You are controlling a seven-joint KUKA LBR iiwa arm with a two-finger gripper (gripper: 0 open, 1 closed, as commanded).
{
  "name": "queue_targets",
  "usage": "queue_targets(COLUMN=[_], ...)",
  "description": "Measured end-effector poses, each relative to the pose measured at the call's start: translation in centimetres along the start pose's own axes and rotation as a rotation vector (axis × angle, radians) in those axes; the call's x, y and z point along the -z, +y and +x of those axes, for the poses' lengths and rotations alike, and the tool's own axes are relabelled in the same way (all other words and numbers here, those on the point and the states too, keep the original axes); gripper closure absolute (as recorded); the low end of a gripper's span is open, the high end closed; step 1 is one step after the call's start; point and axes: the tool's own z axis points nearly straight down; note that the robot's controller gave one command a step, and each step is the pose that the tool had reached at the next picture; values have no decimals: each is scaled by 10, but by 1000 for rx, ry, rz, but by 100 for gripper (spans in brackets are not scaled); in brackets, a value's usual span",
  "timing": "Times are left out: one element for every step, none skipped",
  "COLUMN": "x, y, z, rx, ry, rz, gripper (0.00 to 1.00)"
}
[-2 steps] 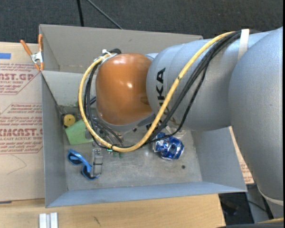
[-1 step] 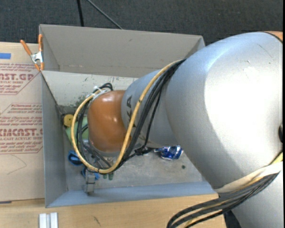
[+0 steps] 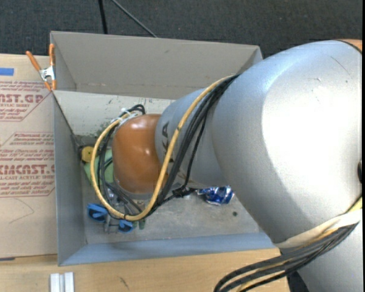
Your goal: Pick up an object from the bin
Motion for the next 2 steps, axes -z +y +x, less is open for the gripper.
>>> queue_targets(x=[72, 163], y=[23, 11], z=[7, -28], rx=[27, 38], ry=[-6, -11], rz=[-3, -2], gripper=[100, 100])
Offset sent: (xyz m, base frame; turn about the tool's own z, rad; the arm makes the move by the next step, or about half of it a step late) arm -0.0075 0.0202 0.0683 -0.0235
